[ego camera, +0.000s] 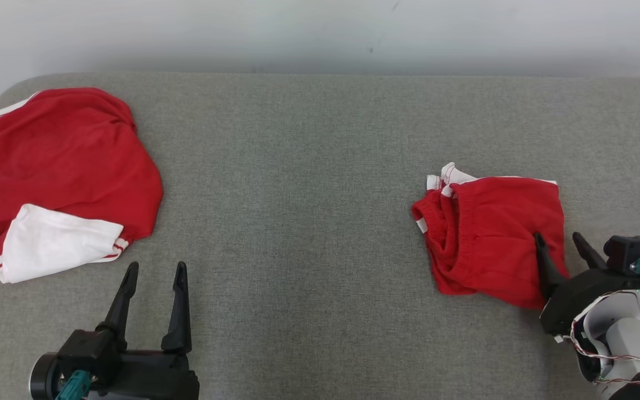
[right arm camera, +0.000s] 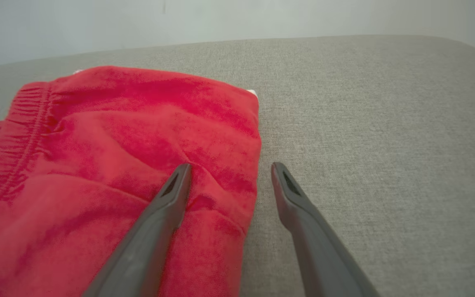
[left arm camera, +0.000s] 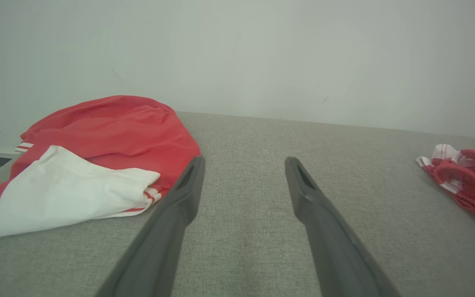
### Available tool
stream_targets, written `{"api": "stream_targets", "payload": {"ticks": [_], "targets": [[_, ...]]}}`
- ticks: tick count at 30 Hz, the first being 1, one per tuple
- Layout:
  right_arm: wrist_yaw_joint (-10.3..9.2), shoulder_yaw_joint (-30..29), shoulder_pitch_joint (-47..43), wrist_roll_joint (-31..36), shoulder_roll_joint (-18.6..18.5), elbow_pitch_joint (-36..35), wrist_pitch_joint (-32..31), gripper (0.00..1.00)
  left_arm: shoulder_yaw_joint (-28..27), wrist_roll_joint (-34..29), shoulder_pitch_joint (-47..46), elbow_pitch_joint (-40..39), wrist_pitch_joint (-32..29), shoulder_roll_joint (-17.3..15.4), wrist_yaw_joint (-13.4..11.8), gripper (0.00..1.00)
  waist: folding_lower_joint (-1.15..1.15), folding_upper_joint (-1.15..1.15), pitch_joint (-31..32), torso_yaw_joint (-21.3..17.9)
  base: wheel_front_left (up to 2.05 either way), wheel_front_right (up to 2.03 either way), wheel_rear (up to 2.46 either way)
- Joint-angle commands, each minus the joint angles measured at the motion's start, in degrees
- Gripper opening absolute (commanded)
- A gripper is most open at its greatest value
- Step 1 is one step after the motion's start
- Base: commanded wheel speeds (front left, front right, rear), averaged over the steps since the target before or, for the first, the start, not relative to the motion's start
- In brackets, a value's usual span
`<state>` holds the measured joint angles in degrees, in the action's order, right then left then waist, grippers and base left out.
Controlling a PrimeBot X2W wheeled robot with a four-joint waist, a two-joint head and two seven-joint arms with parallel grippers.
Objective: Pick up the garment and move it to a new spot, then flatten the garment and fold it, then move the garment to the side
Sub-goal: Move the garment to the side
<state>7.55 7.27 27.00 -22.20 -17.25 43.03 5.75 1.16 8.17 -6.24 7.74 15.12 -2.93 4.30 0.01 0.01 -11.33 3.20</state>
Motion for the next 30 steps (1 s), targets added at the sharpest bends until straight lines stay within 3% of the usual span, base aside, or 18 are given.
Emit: {"api": "stream_targets", "payload": {"ticks": [1,10,11,12,13,14,21,30], "targets": [[-0.14,0.20,0.52,-0.59,0.35,0.68,0.25,1.00,0.08,0.29,-0.70,0.05,0.03,0.02,-0.20,1.00,-0.01,-0.01,-0.33,0.34,0.00,0.00,0.00],[-0.14,2.61,3.39,-1.74,1.45,8.26,1.06,1.00,0.74,0.82,-1.41,0.65,0.03,0.03,-0.52,1.00,-0.01,-0.01,-0.54,0.79,0.00,0.00,0.00],[-0.14,3.19,3.60,-2.11,1.66,8.76,0.81,0.94,0.78,0.88,-1.42,0.70,0.03,0.03,-0.58,1.00,-0.01,-0.01,-0.50,0.82,0.00,0.00,0.00],[-0.14,3.70,3.82,-2.52,1.68,9.16,0.77,0.35,0.87,0.91,-1.38,0.74,0.03,0.03,-0.64,1.00,-0.01,-0.01,-0.47,0.84,0.00,0.00,0.00],[-0.14,4.09,4.15,-2.92,1.55,9.45,0.78,0.05,0.96,0.92,-1.29,0.82,0.03,0.03,-0.70,1.00,-0.01,-0.01,-0.43,0.84,0.00,0.00,0.00],[-0.14,4.49,4.51,-3.34,1.32,9.71,0.73,0.00,1.04,0.94,-1.16,0.89,0.03,0.03,-0.66,1.00,-0.01,-0.01,-0.39,0.80,0.00,0.00,0.00],[-0.15,8.93,8.37,-4.40,-2.27,9.42,0.67,0.00,1.48,0.65,-1.65,0.34,0.03,0.03,-0.65,1.00,-0.01,-0.01,-1.45,0.24,0.00,0.00,0.00],[-0.15,17.11,15.22,-6.22,-11.93,3.05,-1.30,0.00,1.55,-0.12,-4.65,-2.29,0.02,0.02,-0.07,1.00,-0.01,-0.01,-8.47,-3.40,0.00,0.00,0.00]]}}
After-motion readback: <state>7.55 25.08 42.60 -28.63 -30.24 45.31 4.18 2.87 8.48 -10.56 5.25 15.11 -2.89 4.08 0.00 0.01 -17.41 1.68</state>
